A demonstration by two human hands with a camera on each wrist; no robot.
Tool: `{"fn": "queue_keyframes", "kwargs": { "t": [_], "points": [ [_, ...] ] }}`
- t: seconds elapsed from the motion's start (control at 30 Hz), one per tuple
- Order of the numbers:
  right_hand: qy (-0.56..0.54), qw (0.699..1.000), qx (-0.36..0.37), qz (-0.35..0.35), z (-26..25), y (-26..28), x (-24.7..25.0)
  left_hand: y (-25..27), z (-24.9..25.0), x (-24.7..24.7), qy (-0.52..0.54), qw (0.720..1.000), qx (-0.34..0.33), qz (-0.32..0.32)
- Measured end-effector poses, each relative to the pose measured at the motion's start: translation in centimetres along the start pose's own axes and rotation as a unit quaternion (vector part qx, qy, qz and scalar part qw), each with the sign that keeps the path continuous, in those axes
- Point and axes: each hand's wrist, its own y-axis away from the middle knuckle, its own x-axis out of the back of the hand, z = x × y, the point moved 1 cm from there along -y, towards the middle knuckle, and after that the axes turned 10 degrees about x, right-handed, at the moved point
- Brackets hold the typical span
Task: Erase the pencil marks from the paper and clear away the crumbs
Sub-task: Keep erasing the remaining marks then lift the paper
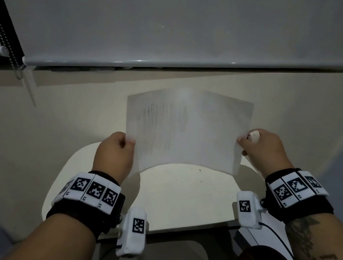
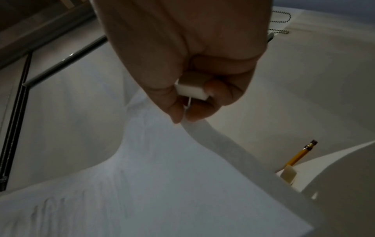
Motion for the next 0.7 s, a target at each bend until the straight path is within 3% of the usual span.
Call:
{"fn": "queue_keyframes", "kwargs": {
  "t": [0.07,0.2,0.27,0.43,0.57,0.7],
  "points": [
    [0.005,1.0,-0.002,0.001,0.1,0.2,0.1,0.1,-0.2,0.0,-0.008,1.0,0.001,-0.006],
    [-0.03,0.996,0.015,0.08,-0.1,-0.5,1.4,-0.1,1.0,1.1,0.052,0.997,-0.024,0.047],
    [-0.023,0.996,0.021,0.079,-0.5,-1.1,2.4,-0.3,1.7,1.6,0.077,0.995,-0.019,0.057],
    [0.012,1.0,0.018,0.01,-0.9,-2.1,4.1,-0.7,1.5,1.7,0.094,0.995,0.034,0.017],
    [0.048,0.994,-0.037,-0.088,0.4,-1.7,4.0,0.6,0.3,1.4,-0.003,0.995,0.071,-0.075],
    [0.154,0.966,-0.061,-0.197,1.1,-0.1,2.9,1.9,-0.8,0.8,-0.138,0.978,0.043,-0.148]
  ]
}}
